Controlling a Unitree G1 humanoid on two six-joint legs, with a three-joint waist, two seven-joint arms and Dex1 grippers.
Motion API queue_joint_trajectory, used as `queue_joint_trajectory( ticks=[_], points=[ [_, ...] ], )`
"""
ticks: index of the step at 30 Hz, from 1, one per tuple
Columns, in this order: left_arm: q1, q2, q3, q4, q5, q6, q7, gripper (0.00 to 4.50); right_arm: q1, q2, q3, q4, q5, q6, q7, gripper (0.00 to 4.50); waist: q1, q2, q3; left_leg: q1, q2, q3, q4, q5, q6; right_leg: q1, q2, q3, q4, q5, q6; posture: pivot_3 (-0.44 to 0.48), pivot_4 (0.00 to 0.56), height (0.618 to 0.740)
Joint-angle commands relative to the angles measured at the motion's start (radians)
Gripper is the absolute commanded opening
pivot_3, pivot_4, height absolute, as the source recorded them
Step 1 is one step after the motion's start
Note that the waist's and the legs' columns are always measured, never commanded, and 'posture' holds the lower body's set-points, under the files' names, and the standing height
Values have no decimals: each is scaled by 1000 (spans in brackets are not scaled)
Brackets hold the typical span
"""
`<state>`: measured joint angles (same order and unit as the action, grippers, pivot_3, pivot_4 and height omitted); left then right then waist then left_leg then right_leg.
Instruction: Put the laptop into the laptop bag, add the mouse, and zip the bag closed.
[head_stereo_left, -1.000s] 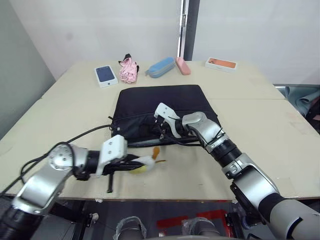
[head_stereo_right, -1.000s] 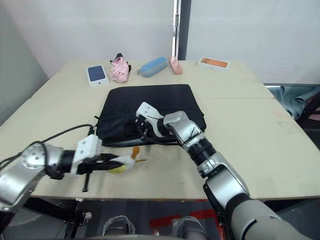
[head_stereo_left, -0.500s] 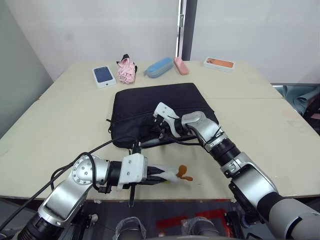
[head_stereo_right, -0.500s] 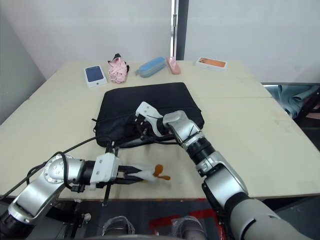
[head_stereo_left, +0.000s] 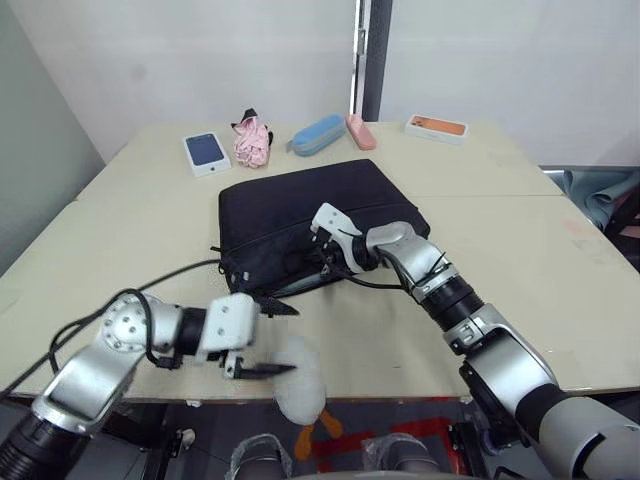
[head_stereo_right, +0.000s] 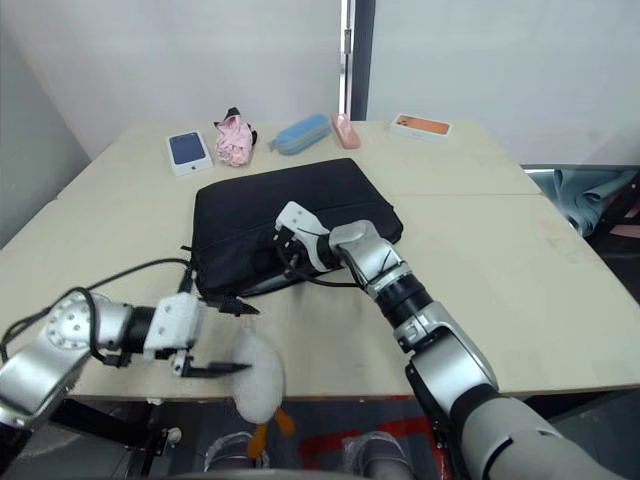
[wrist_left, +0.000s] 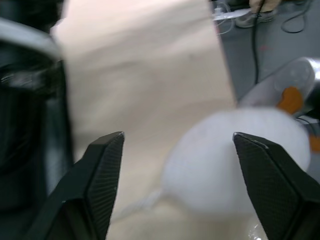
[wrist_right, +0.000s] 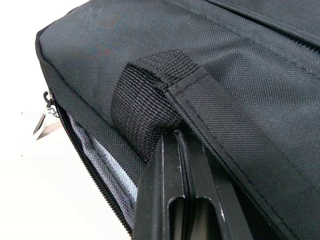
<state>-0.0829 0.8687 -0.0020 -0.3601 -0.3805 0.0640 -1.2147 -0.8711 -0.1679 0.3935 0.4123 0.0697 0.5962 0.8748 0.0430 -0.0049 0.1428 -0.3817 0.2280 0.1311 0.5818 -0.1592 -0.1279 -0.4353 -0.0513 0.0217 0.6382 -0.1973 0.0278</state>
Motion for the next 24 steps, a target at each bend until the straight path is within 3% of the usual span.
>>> queue_joint_trajectory(
  ticks=[1,4,8,12,18,24],
  points=[
    [-42,47,133,37,-112,47,-32,3645,-15,-2,-24,-22,1,10,-4,0,0,0,0,0,0,0,0,0,0,0,0,0,0,0,0,0,150,740],
    [-58,84,209,112,-134,38,-66,3645,-12,-8,-27,-37,2,13,-4,0,1,0,0,-1,1,0,0,0,-1,-2,2,0,1,0,-1,0,150,740],
    [-60,107,232,266,-58,-108,-127,3645,-1,-16,-39,-93,23,35,4,0,5,0,0,-1,1,0,0,0,-2,-2,1,0,1,0,-1,0,150,740],
    [-69,96,210,439,22,-301,-175,3645,24,-27,-44,-154,37,65,8,0,10,0,0,-1,2,0,-1,0,-2,-3,2,0,0,-1,-1,0,150,740],
    [-217,10,120,663,131,-573,-170,3645,60,-35,-64,-232,66,115,3,0,31,0,0,-1,2,0,-1,0,-2,-2,2,-1,0,-1,-1,0,150,740],
    [-326,-49,21,831,169,-727,-224,3645,97,-104,-111,-377,125,205,15,0,40,-1,0,-1,2,1,-1,1,-4,-3,2,0,1,0,-1,0,150,740]
  ],
)
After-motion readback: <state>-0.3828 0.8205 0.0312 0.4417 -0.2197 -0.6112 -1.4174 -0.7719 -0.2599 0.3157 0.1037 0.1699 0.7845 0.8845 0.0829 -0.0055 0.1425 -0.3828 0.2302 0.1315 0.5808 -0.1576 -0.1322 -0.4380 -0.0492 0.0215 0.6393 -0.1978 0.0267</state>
